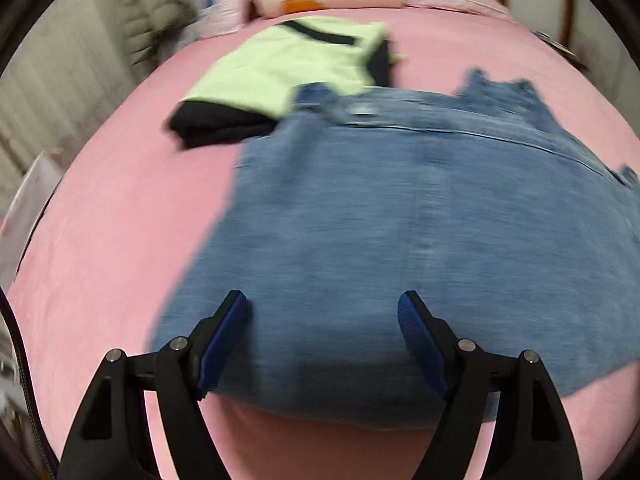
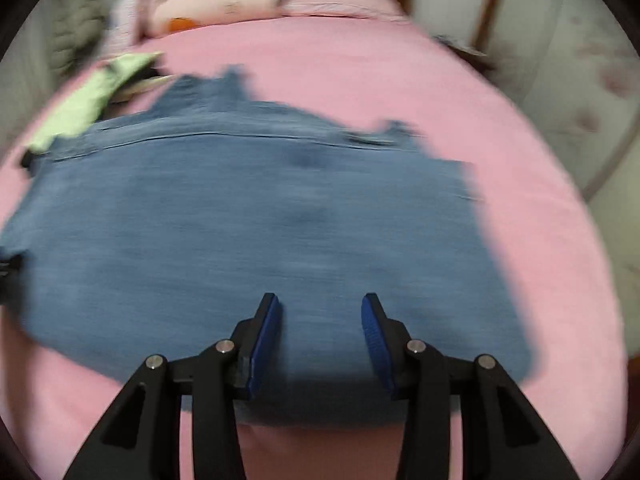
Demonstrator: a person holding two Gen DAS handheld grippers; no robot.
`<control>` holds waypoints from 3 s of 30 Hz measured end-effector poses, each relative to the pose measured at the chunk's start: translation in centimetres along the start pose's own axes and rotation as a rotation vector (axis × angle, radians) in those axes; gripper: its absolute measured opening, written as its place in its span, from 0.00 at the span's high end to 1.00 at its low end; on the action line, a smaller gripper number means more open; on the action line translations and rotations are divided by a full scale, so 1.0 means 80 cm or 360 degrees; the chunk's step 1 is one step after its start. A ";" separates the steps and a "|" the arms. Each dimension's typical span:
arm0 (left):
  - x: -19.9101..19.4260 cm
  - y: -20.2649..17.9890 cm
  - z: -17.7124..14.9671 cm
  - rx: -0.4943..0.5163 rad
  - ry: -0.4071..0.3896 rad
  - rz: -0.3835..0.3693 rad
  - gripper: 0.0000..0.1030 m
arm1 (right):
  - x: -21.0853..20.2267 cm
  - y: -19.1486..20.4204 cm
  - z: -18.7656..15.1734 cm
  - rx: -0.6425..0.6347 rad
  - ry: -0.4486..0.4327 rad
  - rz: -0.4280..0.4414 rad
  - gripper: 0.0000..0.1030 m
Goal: Fold large clothes
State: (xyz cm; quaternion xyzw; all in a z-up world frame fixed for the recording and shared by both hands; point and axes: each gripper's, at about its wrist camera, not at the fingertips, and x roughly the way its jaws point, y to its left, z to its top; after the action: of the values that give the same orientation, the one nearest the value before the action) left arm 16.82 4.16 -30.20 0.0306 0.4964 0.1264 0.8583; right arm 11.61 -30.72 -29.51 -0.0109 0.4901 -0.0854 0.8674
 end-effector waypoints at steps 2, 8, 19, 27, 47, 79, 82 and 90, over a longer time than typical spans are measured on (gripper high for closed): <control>0.005 0.027 0.000 -0.0061 0.0003 0.0058 0.25 | 0.000 -0.040 -0.005 0.0071 0.0010 -0.0130 0.58; 0.020 0.052 -0.005 -0.0079 0.0038 0.0109 0.24 | 0.007 -0.089 -0.019 0.0249 0.0063 -0.0128 0.53; -0.005 0.069 0.032 -0.0275 0.0205 0.0008 0.24 | -0.018 -0.087 0.018 0.0384 0.0171 -0.0061 0.52; -0.093 0.066 0.083 -0.0290 0.0136 -0.0207 0.24 | -0.112 -0.063 0.062 0.0422 -0.0014 0.0137 0.52; -0.180 0.053 0.058 -0.0416 0.0103 -0.0634 0.18 | -0.237 0.085 0.104 0.0120 -0.0348 0.0541 0.52; 0.067 0.063 -0.003 -0.0747 -0.0182 -0.0957 0.60 | -0.061 0.195 0.032 -0.0107 -0.0250 0.0433 0.63; 0.060 0.066 0.012 -0.0730 -0.0156 -0.0944 0.83 | -0.048 0.192 0.039 -0.0083 -0.0239 0.0397 0.81; -0.045 0.030 0.052 -0.0338 -0.0503 -0.0887 0.90 | -0.010 0.199 0.042 -0.0127 -0.0249 0.0376 0.99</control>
State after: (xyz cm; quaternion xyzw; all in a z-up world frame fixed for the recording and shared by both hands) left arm 18.29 5.88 -24.65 -0.1765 0.3306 -0.0683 0.9246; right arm 16.22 -15.14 -28.73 0.0058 0.4219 0.0378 0.9058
